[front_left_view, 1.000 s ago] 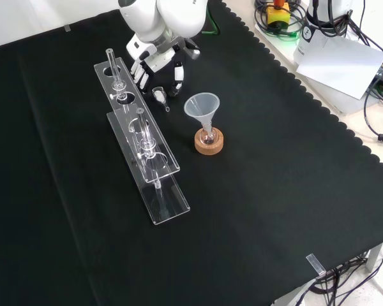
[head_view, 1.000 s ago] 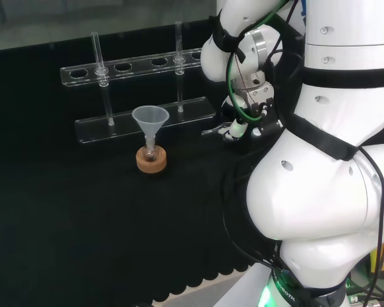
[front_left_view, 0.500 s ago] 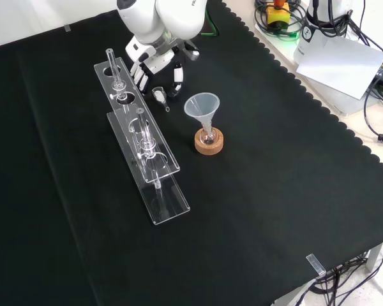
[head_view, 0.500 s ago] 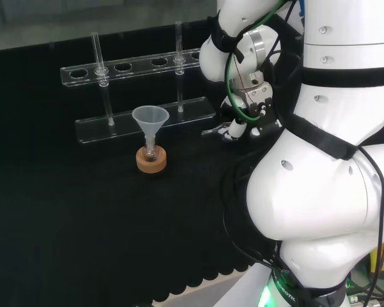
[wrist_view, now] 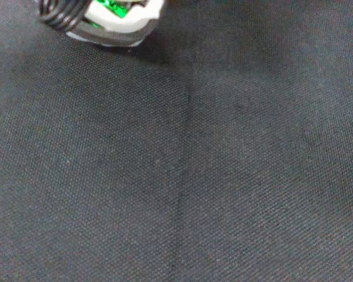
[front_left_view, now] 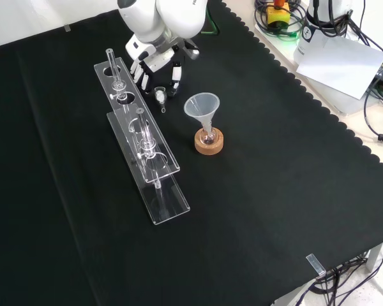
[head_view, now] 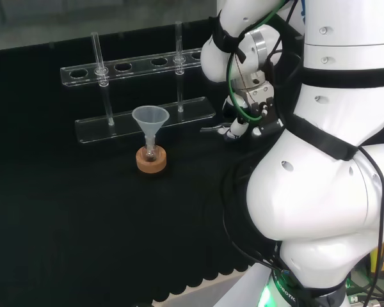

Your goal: Pick up the weighing funnel.

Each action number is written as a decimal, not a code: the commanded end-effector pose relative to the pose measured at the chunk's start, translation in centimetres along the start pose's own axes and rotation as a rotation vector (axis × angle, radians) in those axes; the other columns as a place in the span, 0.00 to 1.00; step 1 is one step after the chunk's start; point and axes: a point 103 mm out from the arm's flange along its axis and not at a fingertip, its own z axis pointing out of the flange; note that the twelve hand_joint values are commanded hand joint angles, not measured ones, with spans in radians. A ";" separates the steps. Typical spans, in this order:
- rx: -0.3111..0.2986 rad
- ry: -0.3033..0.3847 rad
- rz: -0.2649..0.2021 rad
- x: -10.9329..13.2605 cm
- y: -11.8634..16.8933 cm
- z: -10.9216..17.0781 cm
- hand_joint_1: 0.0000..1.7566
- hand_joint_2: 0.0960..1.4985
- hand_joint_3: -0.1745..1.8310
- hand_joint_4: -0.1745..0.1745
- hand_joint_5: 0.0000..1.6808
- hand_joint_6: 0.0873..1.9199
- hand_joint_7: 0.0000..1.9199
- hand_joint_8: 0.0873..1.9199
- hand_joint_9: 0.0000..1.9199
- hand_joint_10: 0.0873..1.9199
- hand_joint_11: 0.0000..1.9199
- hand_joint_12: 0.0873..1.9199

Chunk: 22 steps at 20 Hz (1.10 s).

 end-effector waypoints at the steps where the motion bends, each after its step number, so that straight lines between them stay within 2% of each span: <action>1: -0.016 0.020 0.003 0.0 -0.3 -0.5 0.62 0.48 0.33 1.00 0.70 0.37 0.31 0.28 0.43 0.20 0.34 0.59; 7: -0.004 0.055 -0.014 -0.2 -0.7 -1.7 0.63 0.45 0.38 1.00 0.71 0.37 0.32 0.27 0.45 0.19 0.36 0.58; 12: -0.019 0.079 -0.016 -0.6 -1.7 -3.0 0.63 0.44 0.39 1.00 0.72 0.37 0.32 0.27 0.46 0.19 0.37 0.58; 22: -0.057 0.057 -0.029 -0.2 -4.3 -5.8 0.63 0.43 0.39 1.00 0.72 0.36 0.34 0.28 0.48 0.19 0.38 0.58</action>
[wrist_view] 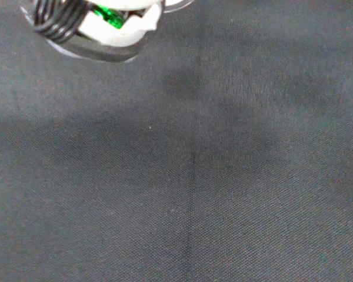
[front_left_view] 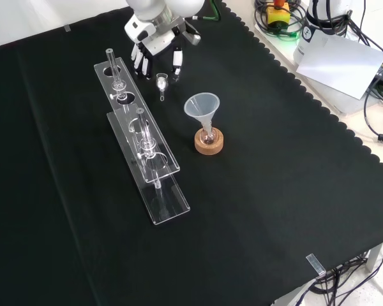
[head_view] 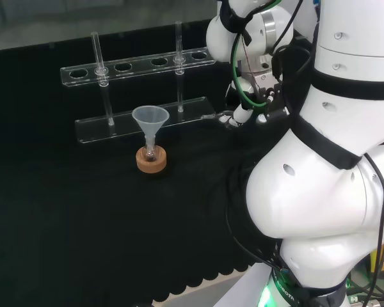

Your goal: Pick up the weighing funnel.

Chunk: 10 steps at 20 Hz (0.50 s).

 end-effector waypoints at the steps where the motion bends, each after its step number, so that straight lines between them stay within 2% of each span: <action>1: -0.014 -0.016 -0.011 0.7 -2.1 -1.8 0.63 0.43 0.39 1.00 0.72 0.36 0.34 0.28 0.48 0.18 0.38 0.58; 10: -0.023 -0.068 -0.017 2.6 -5.6 -4.6 0.63 0.43 0.40 1.00 0.73 0.36 0.35 0.28 0.49 0.18 0.38 0.57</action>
